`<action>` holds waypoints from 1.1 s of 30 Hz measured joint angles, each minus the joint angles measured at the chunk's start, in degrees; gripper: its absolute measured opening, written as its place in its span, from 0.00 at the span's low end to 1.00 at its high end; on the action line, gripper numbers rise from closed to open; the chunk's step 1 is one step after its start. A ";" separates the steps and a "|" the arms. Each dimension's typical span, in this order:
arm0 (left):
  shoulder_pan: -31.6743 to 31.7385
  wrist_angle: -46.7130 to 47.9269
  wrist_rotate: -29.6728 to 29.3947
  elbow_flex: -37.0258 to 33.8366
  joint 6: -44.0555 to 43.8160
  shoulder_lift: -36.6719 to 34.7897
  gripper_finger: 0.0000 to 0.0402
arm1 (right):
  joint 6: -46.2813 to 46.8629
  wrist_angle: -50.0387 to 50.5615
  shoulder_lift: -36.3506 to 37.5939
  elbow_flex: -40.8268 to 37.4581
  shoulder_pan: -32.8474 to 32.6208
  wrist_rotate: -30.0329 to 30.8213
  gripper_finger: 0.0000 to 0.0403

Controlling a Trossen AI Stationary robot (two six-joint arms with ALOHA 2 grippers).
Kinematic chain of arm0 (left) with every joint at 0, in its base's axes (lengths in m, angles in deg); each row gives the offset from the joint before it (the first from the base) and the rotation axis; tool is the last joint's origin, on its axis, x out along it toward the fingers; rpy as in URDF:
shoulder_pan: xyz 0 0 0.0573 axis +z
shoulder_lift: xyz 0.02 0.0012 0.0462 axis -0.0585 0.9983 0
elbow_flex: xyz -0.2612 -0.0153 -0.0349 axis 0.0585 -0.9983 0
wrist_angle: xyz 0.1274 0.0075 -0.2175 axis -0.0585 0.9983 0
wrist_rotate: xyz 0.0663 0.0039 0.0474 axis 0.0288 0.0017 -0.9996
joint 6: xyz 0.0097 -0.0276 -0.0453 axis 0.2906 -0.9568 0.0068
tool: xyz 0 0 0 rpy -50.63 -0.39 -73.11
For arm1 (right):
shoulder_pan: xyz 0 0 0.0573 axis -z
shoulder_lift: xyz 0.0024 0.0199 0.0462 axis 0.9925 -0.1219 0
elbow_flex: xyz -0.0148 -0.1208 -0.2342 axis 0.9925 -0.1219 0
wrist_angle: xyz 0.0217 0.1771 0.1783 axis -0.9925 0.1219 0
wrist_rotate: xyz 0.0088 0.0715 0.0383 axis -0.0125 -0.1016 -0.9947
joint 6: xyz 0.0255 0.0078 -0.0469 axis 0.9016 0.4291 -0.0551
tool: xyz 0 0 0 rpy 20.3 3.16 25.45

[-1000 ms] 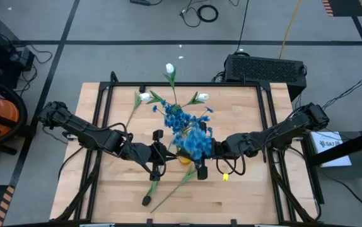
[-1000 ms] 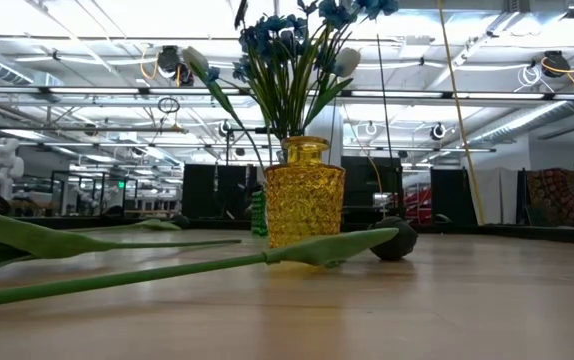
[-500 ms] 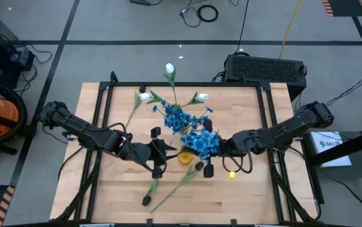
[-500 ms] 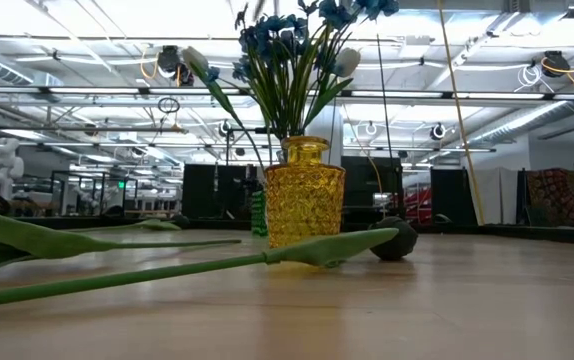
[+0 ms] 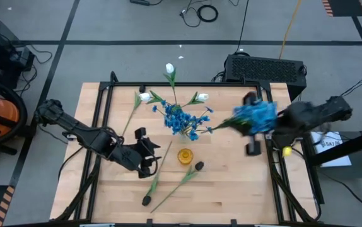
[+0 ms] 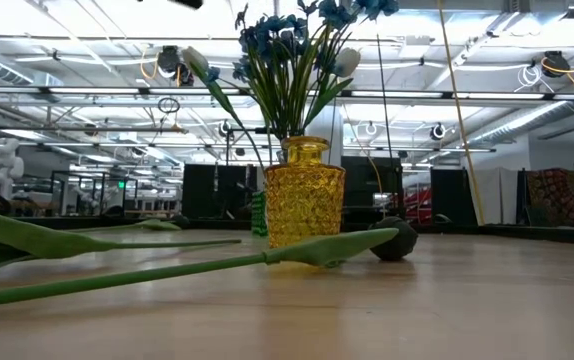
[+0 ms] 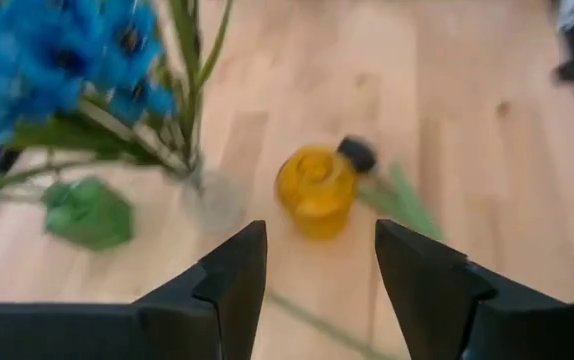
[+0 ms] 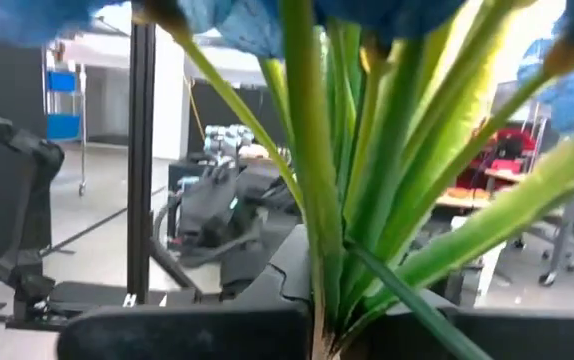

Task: Sort flowers into vase by color
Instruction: Put the blue flower into the transparent vase

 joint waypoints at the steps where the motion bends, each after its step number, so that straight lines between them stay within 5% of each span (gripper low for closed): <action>1: -0.36 1.46 -0.88 0.00 -0.84 0.02 0.49 | -0.35 1.31 1.99 0.00 0.31 -0.04 0.01; 7: -1.48 4.49 -4.64 -0.91 -2.92 0.00 0.49 | 1.90 7.97 11.17 -3.06 4.70 0.13 0.01; 13: -1.45 4.50 -5.15 -3.40 -4.58 0.02 0.49 | 6.86 6.87 12.75 -13.79 12.01 -0.13 0.01; 24: -1.47 4.18 -4.34 -7.98 -7.48 0.02 0.49 | 19.24 -24.68 12.46 -37.24 27.87 -9.87 0.01; 33: -1.25 2.15 -4.33 -10.70 -7.40 0.02 0.49 | 26.25 -44.62 3.32 -45.55 29.58 -12.18 0.01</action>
